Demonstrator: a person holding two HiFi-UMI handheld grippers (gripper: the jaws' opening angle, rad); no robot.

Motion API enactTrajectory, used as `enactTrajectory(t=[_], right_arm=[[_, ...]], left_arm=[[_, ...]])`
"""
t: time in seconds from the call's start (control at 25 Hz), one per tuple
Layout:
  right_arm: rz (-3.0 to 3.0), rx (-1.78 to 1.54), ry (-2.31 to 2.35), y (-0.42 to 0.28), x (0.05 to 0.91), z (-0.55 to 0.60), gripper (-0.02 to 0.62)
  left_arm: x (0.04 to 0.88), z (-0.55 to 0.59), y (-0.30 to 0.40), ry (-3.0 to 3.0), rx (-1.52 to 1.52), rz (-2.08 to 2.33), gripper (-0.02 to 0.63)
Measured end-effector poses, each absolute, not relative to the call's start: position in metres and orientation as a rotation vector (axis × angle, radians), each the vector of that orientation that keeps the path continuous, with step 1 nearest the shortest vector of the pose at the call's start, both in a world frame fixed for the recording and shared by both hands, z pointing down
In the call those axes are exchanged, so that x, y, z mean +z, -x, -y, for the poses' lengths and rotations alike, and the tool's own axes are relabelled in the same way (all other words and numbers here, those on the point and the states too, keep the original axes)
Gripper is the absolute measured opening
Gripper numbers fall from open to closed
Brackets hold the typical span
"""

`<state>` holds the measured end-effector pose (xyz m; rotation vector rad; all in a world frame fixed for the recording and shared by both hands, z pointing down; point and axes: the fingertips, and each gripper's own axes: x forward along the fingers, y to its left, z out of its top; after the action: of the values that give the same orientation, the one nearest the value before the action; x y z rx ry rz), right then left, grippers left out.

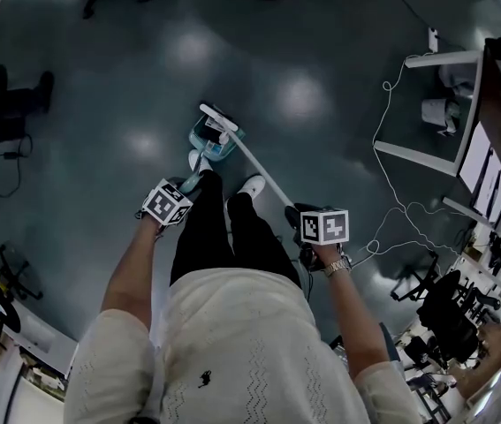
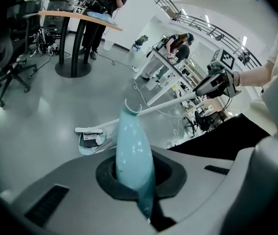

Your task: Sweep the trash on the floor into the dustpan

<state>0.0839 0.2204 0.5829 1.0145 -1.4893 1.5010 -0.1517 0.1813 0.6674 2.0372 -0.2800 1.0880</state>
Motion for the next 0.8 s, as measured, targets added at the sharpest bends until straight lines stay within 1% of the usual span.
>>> enactTrajectory(t=[0.12, 0.32, 0.52, 0.8], right_arm=[[1.469, 1.607, -1.057, -0.087, 0.576, -0.220, 0.118], [1.422, 1.783, -1.149, -0.115, 0.561, -0.213, 0.118], [1.440, 1.740, -1.191, -0.139, 0.548, -0.202, 0.117], [1.453, 1.687, -1.280, -0.166, 0.536, -0.180, 0.117]], left_arm=[[0.673, -0.193, 0.157, -2.019, 1.135, 0.295, 0.008], [0.697, -0.211, 0.179, -1.948, 1.361, 0.390, 0.008], [0.708, -0.205, 0.205, -1.912, 1.556, 0.629, 0.008], [0.703, -0.191, 0.215, -1.971, 1.748, 0.825, 0.008]])
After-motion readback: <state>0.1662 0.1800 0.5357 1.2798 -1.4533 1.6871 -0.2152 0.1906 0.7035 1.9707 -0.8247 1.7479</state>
